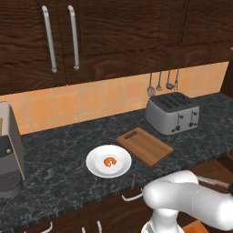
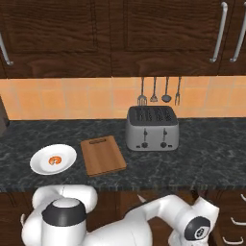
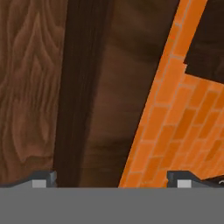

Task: Pick up the knife from the drawer and place it on the cutting board. Then place the meat from the plate to the cutting board.

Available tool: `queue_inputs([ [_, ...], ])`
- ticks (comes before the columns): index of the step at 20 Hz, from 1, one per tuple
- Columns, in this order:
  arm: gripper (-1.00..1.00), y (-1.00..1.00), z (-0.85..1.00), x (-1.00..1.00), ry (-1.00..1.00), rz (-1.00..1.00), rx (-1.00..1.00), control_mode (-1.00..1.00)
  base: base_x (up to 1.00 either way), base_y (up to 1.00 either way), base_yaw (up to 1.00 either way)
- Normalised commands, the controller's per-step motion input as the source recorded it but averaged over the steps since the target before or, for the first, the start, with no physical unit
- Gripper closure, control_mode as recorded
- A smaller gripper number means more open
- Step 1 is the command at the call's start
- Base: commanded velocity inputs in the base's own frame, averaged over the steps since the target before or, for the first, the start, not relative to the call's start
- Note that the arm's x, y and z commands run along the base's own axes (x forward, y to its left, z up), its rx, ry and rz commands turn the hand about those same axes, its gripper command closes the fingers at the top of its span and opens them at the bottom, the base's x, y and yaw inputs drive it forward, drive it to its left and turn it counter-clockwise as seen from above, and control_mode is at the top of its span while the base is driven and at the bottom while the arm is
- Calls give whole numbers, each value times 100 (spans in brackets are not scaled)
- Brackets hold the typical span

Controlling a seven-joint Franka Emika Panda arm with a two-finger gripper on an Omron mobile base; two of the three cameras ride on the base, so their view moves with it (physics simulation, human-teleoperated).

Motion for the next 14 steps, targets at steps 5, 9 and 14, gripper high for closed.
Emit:
queue_inputs([
  [5, -100, 0, 100, -25, -7, 15, 2, -100, 0, 0, 0],
  [9, -100, -6, 100, 3, 0, 21, 3, -100, 0, 0, 0],
  [14, -100, -6, 48, 9, -3, 43, 0, -100, 0, 0, 0],
])
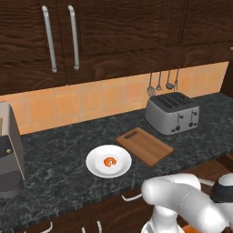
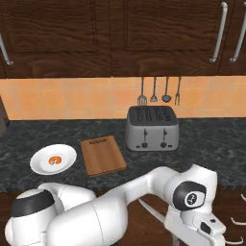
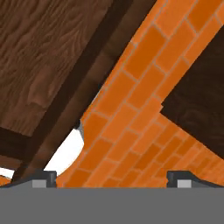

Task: Pick up the knife from the drawer and place it on the cutting board. Then place the meat from the plate to the cutting board.

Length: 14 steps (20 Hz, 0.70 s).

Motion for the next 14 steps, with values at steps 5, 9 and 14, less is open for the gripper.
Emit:
queue_inputs([
  [5, -100, 0, 5, 5, -3, 60, 0, -100, 0, 0, 0],
  [9, -100, 1, 17, 16, 0, 46, 0, -100, 0, 0, 0],
  [14, -100, 0, 2, 6, -1, 61, 0, -100, 0, 0, 0],
])
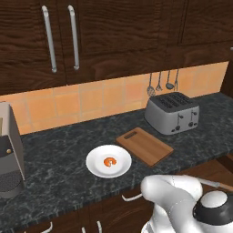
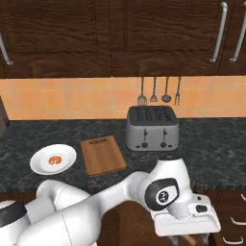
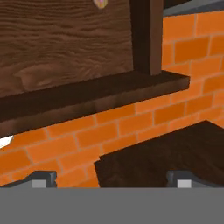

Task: Pick up the knife from the drawer and place it on the cutting board. Then place the meat from the plate to the cutting board.

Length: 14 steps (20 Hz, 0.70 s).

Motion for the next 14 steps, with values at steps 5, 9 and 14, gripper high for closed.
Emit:
queue_inputs([
  [5, -100, 0, 0, 0, -1, 73, 1, -100, 0, 0, 0],
  [9, -100, 0, 17, 5, 1, 61, 7, -100, 0, 0, 0],
  [14, -100, -7, 40, 3, 8, 39, 16, -100, 0, 0, 0],
])
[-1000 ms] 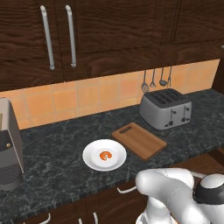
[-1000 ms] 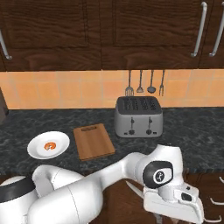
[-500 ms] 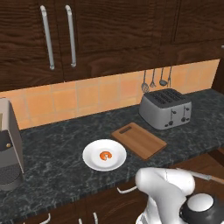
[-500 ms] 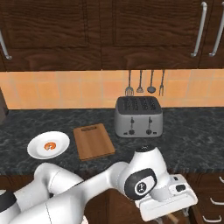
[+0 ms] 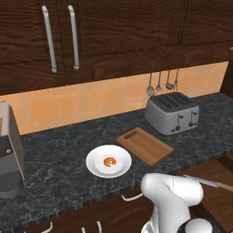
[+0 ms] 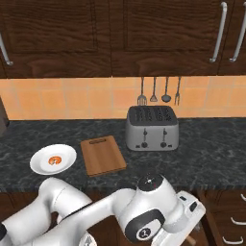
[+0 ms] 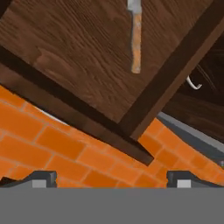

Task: Pick up the knife from the drawer and place it on the cutting board. Then place the meat from the plate to the cutting board.

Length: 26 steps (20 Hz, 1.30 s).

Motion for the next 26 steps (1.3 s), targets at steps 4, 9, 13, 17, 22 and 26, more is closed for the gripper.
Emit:
queue_inputs([
  [4, -100, -20, 51, 4, 18, 27, 30, -100, 0, 0, 0],
  [9, -100, -12, 44, 13, 26, 24, 34, -100, 0, 0, 0],
  [13, -100, -4, -16, 14, 35, 17, 38, -100, 0, 0, 0],
  [17, -100, 0, -37, 18, 9, 6, 30, -100, 0, 0, 0],
  [22, -100, 0, -31, 0, -18, 7, 8, -100, 0, 0, 0],
  [26, -100, 4, -39, 18, -21, 0, 9, -100, 0, 0, 0],
])
